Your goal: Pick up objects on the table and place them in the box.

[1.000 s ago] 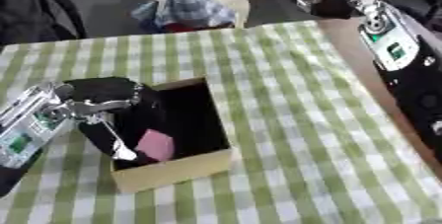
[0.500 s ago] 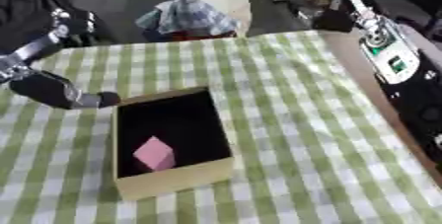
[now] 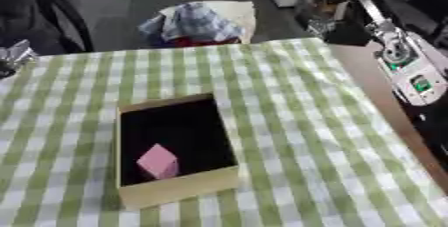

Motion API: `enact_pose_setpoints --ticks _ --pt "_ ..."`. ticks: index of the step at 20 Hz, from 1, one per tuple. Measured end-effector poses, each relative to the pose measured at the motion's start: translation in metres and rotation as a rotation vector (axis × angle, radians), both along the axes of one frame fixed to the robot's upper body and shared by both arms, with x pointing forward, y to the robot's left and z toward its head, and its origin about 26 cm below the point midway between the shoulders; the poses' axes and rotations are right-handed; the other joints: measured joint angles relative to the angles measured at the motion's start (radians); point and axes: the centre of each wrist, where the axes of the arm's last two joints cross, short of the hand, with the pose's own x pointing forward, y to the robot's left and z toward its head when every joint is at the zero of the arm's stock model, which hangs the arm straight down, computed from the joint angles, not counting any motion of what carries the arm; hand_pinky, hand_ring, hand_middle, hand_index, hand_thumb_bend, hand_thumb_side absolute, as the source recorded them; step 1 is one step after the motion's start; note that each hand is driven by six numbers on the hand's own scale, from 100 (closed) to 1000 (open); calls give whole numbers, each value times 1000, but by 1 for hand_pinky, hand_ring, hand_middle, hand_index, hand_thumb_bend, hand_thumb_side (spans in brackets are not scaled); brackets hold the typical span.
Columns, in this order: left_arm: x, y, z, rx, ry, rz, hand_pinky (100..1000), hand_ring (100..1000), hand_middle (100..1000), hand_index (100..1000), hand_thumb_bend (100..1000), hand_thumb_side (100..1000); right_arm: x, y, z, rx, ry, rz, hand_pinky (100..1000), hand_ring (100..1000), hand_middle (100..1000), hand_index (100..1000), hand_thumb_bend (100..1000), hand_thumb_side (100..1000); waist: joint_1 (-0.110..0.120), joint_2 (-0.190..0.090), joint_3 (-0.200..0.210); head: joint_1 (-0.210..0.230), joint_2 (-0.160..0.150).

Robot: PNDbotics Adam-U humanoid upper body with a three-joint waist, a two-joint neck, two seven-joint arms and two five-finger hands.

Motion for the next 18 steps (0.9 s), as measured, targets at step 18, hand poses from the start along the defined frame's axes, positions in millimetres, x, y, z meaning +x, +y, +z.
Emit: enact_pose_setpoints --ticks 18 --pt "-18 1 -19 -24 5 -3 718 674 667 711 511 538 -55 34 8 -101 -35 217 755 880 907 965 491 354 -7 1 15 -24 -5"
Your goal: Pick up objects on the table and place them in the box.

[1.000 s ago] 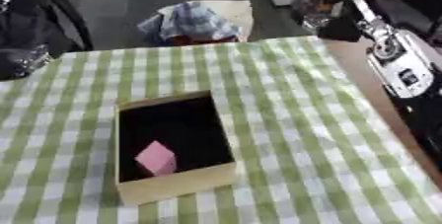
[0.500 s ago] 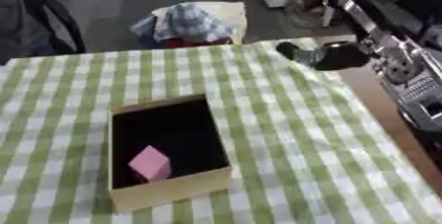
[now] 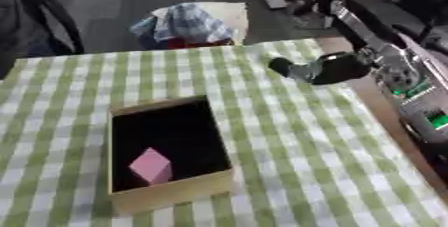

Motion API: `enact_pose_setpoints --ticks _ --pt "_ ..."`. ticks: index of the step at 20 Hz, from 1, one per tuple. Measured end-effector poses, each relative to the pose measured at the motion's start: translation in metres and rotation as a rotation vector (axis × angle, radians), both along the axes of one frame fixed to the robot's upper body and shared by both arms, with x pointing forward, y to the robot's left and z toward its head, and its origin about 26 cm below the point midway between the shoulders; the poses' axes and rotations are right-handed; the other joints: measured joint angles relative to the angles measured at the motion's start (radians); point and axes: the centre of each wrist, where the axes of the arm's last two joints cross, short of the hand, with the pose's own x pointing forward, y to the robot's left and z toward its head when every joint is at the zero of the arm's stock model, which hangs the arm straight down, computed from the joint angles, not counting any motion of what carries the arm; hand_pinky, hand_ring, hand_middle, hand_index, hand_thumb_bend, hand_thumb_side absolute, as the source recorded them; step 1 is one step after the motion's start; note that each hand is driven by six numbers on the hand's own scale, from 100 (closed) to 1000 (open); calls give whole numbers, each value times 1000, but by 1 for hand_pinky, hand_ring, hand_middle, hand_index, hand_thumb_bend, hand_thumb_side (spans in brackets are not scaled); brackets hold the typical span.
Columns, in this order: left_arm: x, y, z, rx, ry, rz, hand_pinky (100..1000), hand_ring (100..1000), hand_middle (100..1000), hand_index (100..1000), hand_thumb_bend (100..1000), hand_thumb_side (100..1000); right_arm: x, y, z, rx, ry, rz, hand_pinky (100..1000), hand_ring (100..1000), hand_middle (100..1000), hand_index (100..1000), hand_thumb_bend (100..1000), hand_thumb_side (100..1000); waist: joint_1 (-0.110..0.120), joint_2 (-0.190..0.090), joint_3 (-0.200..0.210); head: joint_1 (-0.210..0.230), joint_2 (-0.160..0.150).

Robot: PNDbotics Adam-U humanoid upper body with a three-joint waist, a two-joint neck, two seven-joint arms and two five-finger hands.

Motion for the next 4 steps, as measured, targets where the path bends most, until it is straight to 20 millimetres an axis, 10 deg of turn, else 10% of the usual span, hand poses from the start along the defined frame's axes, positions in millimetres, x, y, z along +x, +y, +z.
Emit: enact_pose_setpoints --ticks 4 --pt "0 1 -2 -10 6 0 716 672 665 709 513 533 0 0 -5 13 13 0 750 874 896 962 493 361 1 -4 4 14 6"
